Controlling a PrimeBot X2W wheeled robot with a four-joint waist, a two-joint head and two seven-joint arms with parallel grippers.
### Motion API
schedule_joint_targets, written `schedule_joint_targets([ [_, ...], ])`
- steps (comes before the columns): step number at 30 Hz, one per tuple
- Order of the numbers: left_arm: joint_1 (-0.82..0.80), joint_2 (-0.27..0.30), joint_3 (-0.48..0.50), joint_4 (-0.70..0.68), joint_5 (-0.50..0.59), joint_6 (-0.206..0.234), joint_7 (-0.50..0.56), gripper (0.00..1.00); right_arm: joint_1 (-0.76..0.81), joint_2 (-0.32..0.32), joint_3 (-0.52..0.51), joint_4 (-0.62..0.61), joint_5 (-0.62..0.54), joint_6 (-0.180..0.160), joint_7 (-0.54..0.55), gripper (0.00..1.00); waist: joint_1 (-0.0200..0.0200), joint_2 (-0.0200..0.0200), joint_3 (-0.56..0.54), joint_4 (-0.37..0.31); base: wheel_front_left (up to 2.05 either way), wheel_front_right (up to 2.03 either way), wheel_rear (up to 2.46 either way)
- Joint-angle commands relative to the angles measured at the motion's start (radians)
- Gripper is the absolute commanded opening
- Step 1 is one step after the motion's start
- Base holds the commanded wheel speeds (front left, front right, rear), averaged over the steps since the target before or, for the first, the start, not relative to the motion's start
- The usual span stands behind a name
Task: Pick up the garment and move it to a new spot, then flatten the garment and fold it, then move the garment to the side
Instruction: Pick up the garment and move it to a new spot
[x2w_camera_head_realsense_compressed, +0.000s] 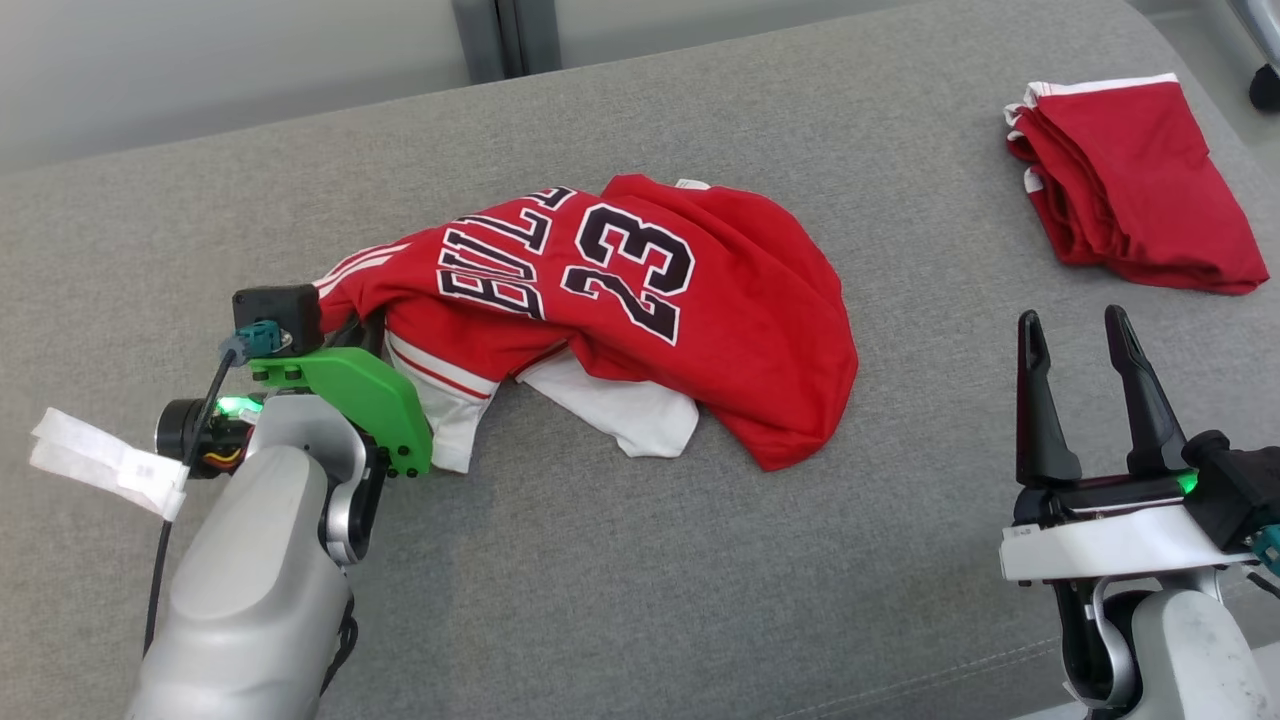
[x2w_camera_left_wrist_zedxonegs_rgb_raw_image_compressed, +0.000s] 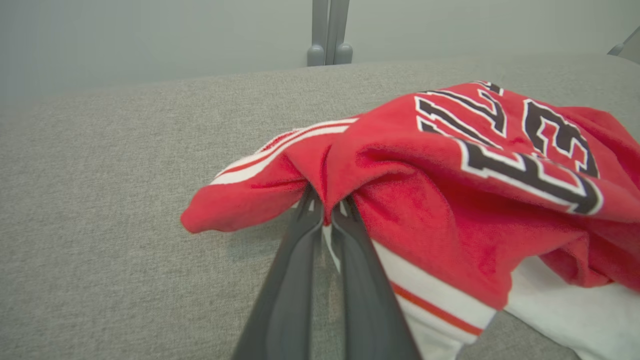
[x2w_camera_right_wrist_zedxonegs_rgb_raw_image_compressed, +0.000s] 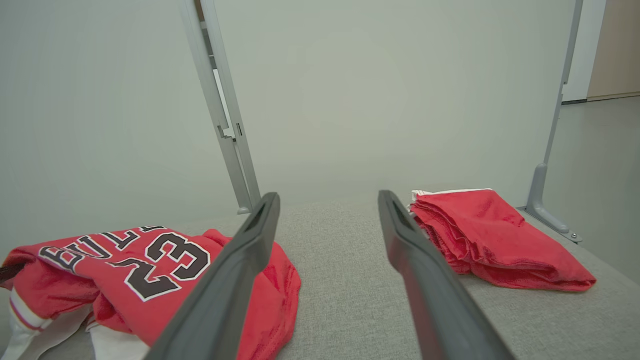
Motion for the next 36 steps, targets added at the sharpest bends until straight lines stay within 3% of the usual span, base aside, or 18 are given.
schedule_joint_targets([
  [1, 0.015, -0.005, 0.002, 0.01, -0.002, 0.0, -0.022, 1.0, -0.012, -0.002, 0.004, 0.005, -0.002, -0.002, -0.003, 1.0, 0.0001, 0.0, -0.003, 0.017, 0.0, 0.0, 0.0],
  [16, 0.161, -0.038, -0.02, -0.036, -0.01, -0.048, -0.25, 1.0, 0.024, -0.002, 0.016, 0.091, -0.043, -0.002, -0.003, 1.0, 0.0001, 0.0, -0.136, 0.101, 0.0, 0.0, 0.0],
  [24, 0.344, -0.026, 0.015, -0.189, 0.007, -0.01, -0.307, 1.0, 0.032, -0.002, 0.059, 0.159, -0.09, -0.002, -0.003, 1.0, 0.0001, 0.0, -0.196, 0.137, 0.0, 0.0, 0.0],
  [36, 0.562, -0.065, 0.106, -0.423, 0.063, 0.032, -0.309, 1.0, 0.053, -0.002, 0.063, 0.201, -0.028, -0.002, -0.003, 1.0, 0.0001, 0.0, -0.219, 0.17, 0.0, 0.0, 0.0],
])
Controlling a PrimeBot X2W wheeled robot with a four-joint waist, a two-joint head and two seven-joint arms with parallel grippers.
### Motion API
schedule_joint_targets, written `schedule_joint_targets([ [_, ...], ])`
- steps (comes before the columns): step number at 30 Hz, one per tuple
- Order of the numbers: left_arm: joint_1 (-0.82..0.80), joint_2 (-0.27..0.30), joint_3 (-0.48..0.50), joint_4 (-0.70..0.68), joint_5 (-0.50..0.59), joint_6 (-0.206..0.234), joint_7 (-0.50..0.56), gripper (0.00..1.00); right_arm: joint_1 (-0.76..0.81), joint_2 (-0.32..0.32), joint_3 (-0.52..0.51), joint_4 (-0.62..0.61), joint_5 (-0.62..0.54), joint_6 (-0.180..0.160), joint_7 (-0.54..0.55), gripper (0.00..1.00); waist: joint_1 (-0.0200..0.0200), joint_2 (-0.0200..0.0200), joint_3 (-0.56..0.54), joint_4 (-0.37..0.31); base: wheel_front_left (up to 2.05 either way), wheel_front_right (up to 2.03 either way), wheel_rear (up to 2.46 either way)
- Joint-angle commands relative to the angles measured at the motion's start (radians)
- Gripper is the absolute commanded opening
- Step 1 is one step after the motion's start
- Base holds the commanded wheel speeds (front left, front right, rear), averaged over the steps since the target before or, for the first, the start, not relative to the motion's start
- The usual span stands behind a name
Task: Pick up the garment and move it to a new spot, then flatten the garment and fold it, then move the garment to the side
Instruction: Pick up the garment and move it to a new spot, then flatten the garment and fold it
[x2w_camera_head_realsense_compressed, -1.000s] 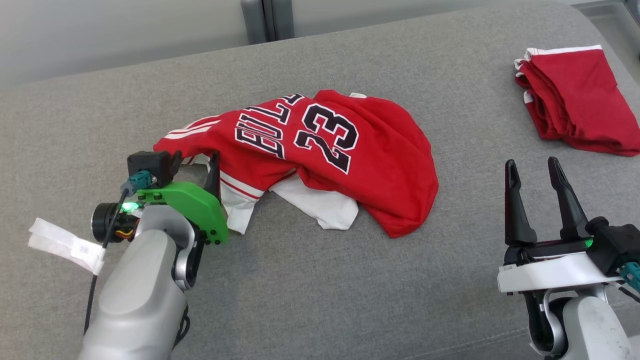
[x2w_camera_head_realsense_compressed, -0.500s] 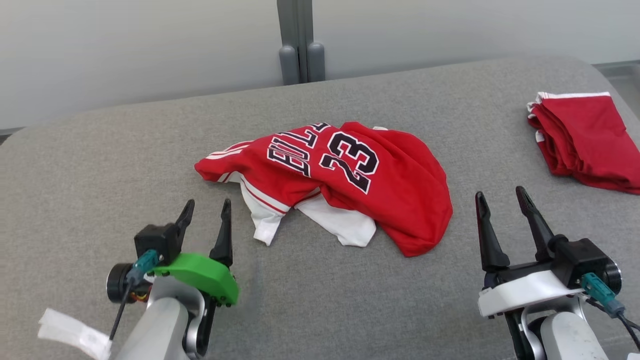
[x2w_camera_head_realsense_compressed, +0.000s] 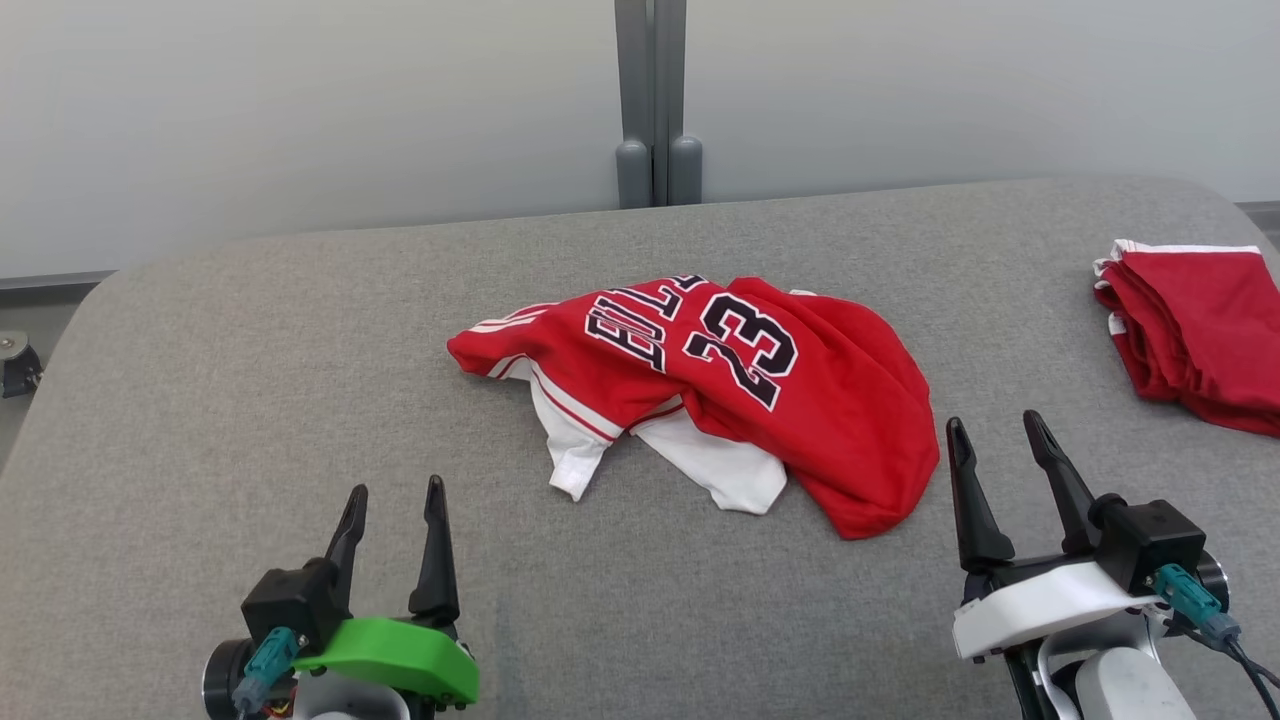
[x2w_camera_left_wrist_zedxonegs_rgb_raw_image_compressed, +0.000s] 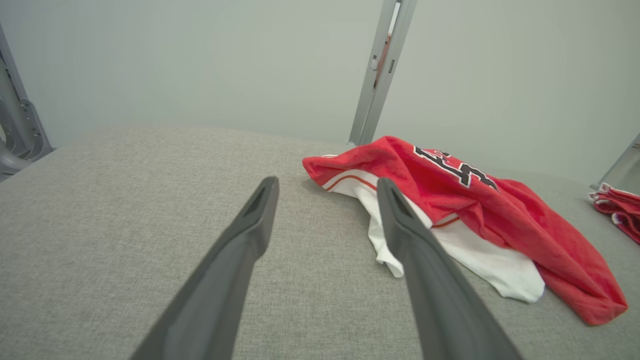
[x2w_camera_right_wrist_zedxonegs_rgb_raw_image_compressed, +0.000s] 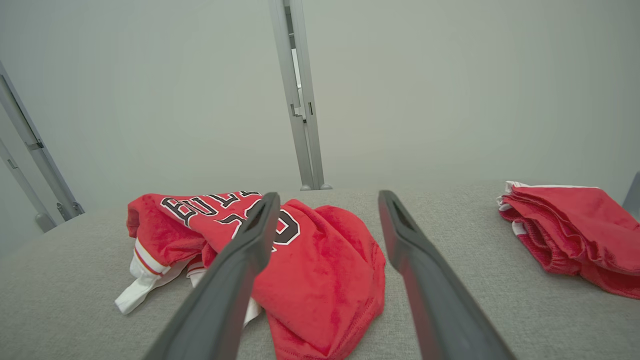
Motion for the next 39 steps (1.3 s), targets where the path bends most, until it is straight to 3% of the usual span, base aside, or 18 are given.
schedule_joint_targets([
  [1, 0.027, -0.003, 0.01, -0.017, 0.01, 0.003, -0.003, 1.0, 0.015, -0.002, 0.001, 0.004, 0.009, -0.002, -0.003, 1.0, 0.0, -0.0001, -0.002, 0.003, 0.0, 0.0, 0.0],
  [27, 0.097, -0.039, 0.069, -0.052, 0.053, -0.015, -0.003, 1.0, 0.027, -0.002, 0.024, 0.023, 0.019, -0.002, -0.003, 1.0, 0.0, -0.0001, 0.006, -0.005, 0.0, 0.0, 0.0],
  [39, -0.027, -0.038, 0.002, 0.038, 0.089, -0.049, 0.03, 1.0, -0.009, -0.002, 0.022, 0.002, 0.01, -0.002, -0.003, 1.0, 0.0, -0.0001, 0.08, -0.068, 0.0, 0.0, 0.0],
])
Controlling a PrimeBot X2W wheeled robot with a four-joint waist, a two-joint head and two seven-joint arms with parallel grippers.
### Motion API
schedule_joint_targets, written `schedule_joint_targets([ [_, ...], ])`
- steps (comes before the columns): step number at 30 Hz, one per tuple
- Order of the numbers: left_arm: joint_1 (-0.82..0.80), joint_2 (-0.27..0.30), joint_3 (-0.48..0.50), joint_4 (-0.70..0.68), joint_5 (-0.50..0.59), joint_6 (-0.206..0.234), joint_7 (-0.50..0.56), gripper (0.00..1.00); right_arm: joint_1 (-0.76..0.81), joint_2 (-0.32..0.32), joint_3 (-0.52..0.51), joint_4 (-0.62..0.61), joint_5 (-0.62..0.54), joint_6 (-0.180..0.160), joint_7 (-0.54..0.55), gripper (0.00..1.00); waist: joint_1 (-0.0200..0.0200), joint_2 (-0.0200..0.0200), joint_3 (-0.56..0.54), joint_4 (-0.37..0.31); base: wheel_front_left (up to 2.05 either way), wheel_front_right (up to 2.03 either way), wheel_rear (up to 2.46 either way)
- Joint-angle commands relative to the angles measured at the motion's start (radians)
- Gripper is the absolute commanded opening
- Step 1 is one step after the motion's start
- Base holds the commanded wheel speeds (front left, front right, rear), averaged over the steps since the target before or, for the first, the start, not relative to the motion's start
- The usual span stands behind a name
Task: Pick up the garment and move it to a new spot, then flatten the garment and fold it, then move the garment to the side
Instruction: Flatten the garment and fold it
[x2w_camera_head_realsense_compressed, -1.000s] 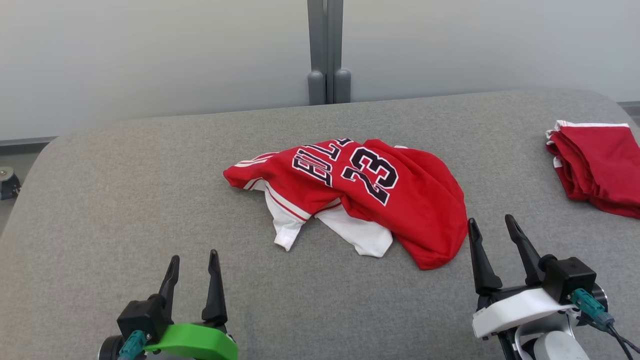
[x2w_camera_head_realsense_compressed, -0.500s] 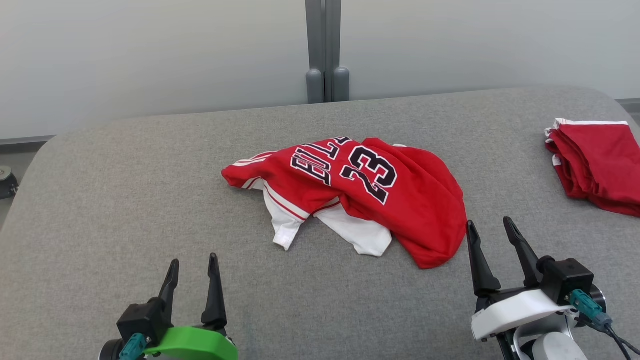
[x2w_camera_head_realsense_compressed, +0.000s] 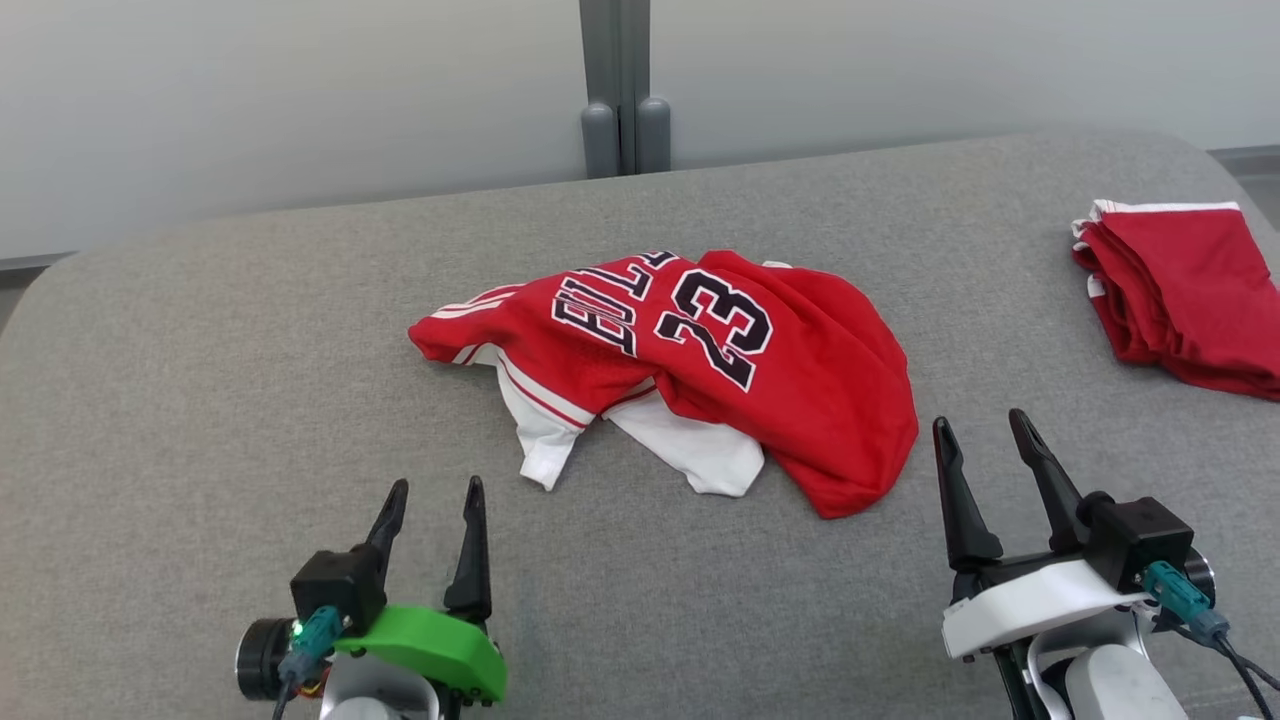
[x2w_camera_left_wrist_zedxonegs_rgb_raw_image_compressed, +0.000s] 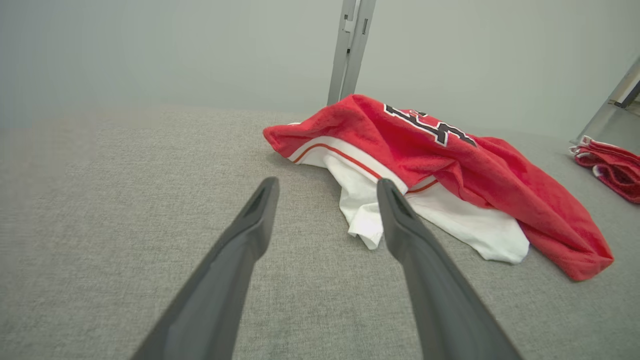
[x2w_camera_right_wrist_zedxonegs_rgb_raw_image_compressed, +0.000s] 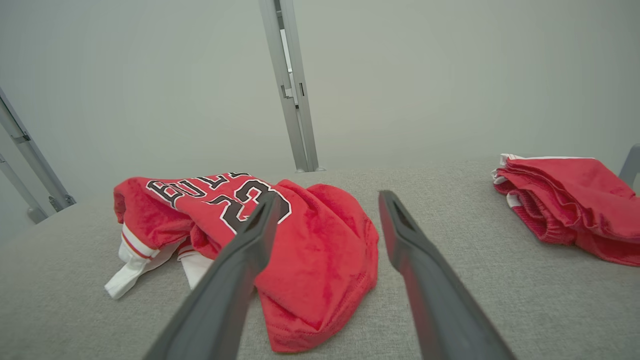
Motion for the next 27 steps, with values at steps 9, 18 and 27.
schedule_joint_targets([
  [9, -0.163, -0.011, -0.032, 0.185, -0.011, -0.036, 0.027, 1.0, -0.051, -0.002, 0.004, -0.015, 0.007, -0.002, -0.003, 1.0, 0.0, -0.0001, 0.125, -0.141, 0.0, 0.0, 0.0],
  [18, -0.249, -0.001, -0.017, 0.384, -0.033, -0.028, 0.039, 1.0, -0.065, -0.002, -0.007, -0.023, 0.023, -0.002, -0.003, 1.0, 0.0, -0.0001, 0.169, -0.21, 0.0, 0.0, 0.0],
  [27, -0.295, -0.005, -0.013, 0.426, -0.029, -0.044, -0.016, 0.0, -0.059, -0.002, -0.017, -0.026, 0.029, -0.002, -0.003, 1.0, 0.0, -0.0001, 0.154, -0.178, 0.0, 0.0, 0.0],
])
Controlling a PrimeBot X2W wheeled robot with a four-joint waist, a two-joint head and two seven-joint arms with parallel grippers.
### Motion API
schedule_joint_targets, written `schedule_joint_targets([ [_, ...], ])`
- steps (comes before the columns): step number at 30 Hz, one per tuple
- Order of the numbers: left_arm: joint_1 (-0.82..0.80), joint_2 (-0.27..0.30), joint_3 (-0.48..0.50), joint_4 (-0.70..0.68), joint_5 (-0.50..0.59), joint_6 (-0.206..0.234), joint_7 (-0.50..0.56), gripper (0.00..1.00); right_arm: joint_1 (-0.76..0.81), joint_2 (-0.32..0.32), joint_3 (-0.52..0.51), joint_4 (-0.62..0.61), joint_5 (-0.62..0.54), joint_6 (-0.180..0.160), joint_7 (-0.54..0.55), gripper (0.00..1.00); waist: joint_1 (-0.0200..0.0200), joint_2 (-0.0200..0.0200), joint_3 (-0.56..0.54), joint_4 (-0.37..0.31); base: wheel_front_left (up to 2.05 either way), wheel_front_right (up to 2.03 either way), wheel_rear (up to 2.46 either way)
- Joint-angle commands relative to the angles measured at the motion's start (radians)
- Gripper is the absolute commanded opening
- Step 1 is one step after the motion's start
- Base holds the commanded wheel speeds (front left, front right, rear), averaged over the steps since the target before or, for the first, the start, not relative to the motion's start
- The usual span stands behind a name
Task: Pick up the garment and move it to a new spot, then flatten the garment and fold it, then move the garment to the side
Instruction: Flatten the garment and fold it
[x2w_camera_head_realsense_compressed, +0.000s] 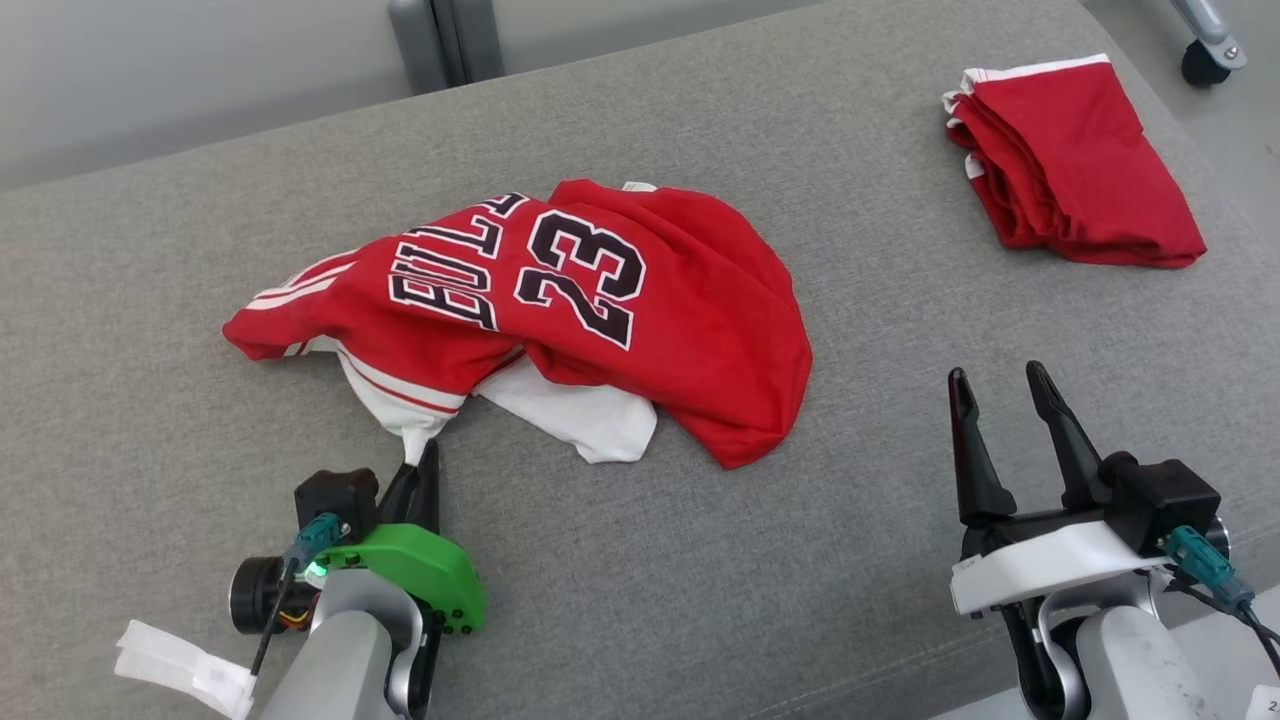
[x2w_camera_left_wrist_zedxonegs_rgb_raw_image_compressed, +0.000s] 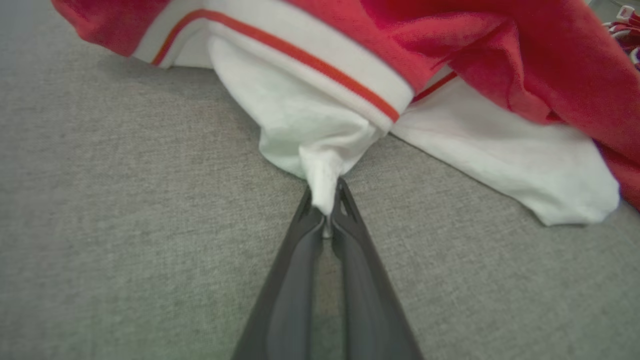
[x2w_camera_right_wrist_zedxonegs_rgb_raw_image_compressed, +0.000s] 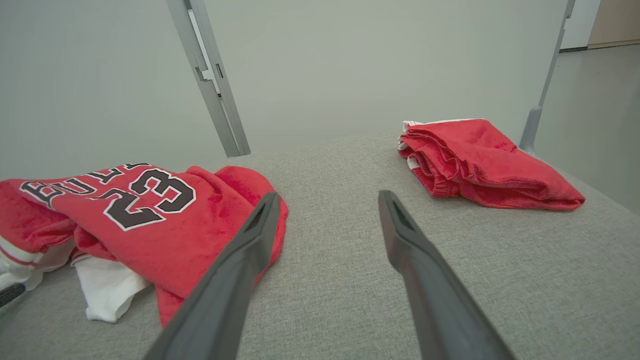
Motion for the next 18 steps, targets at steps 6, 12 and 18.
schedule_joint_targets([
  [6, 0.001, 0.017, 0.033, -0.102, 0.018, 0.015, -0.02, 0.0, 0.011, -0.002, -0.005, 0.004, 0.006, -0.002, -0.003, 1.0, 0.0, 0.0, -0.046, 0.076, 0.0, 0.0, 0.0],
  [12, 0.075, 0.059, 0.102, -0.314, 0.031, 0.029, -0.02, 0.0, 0.025, -0.002, -0.014, 0.01, 0.006, -0.002, -0.003, 1.0, 0.0, 0.0, -0.084, 0.154, 0.0, 0.0, 0.0],
  [18, 0.202, 0.139, 0.119, -0.549, 0.065, 0.052, 0.01, 0.0, 0.04, -0.002, -0.016, 0.019, 0.01, -0.002, -0.003, 1.0, 0.0, 0.0, -0.108, 0.221, 0.0, 0.0, 0.0],
])
